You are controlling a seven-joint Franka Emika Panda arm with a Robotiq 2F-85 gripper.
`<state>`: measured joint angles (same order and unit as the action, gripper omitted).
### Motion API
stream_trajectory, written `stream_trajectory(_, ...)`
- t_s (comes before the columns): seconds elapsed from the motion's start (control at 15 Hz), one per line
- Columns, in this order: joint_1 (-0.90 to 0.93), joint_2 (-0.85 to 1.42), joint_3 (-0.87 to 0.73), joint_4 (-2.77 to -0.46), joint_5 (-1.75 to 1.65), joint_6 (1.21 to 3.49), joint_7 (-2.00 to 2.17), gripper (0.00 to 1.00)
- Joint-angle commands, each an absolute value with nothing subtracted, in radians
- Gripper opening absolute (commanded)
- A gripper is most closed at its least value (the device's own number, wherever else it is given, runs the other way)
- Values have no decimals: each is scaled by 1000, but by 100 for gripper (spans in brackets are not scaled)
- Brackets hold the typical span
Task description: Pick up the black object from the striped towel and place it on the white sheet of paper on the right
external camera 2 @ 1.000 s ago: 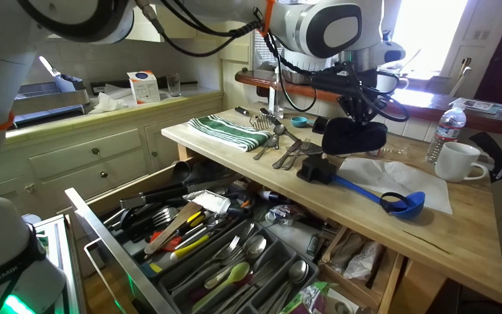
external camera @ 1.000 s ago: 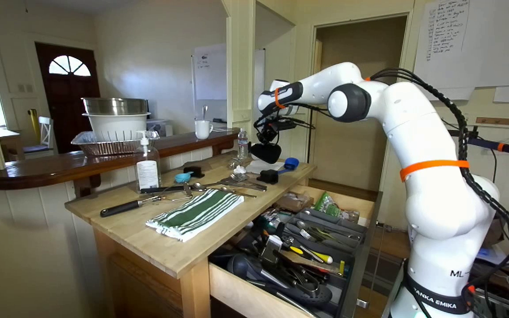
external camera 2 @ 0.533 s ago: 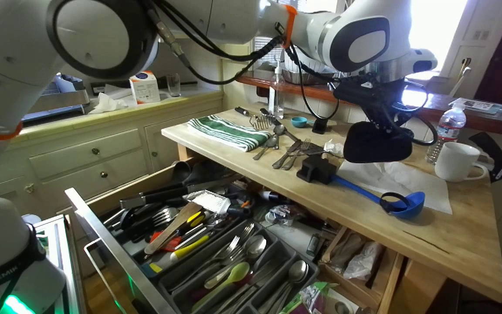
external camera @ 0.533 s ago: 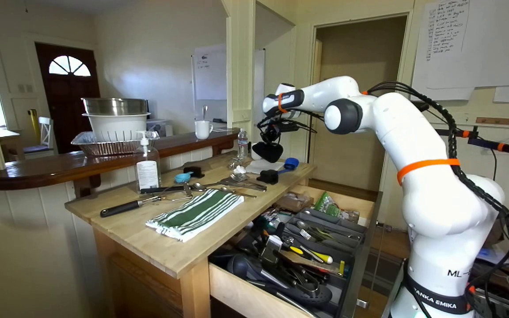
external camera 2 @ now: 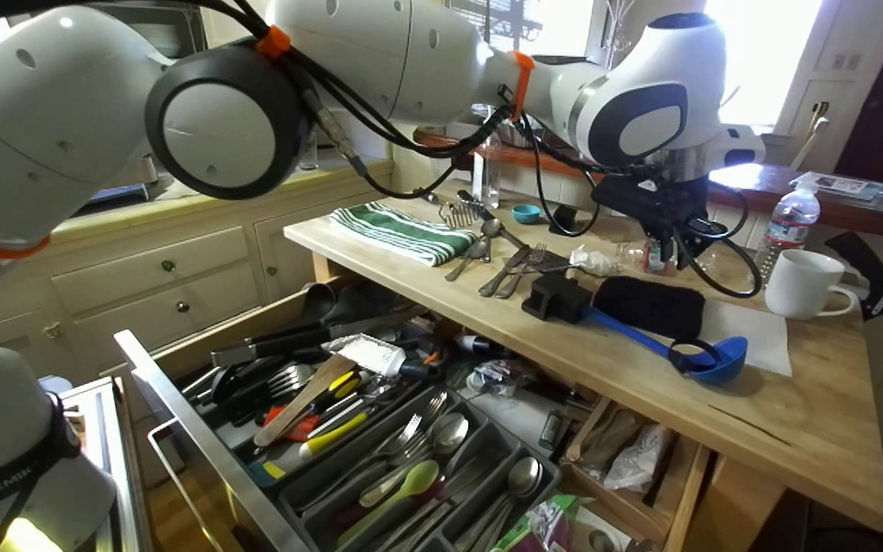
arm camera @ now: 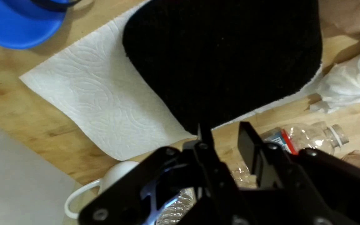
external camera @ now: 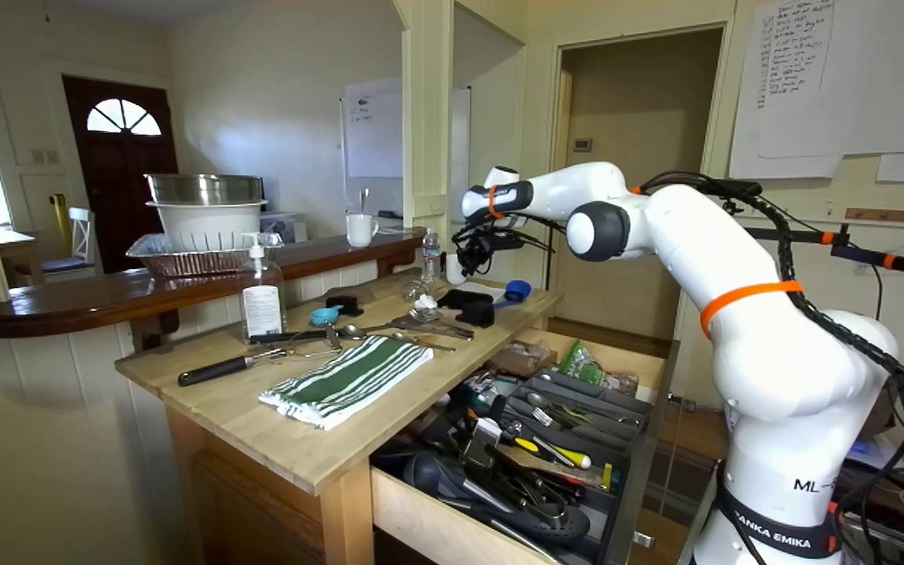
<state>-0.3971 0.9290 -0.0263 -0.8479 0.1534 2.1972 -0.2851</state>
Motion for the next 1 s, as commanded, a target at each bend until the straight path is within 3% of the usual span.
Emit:
stream_trajectory(0.0,-374,931,-31,-768,134,2105,-277,59)
stream_trajectory(0.33,-329,823,12,-764,131,1783,-327,97)
stream_trajectory(0.4,-316,795,17,-773,125,1713,-336,100)
stream_trajectory(0.93,-221,684,3,-806,11,1403,-434,100)
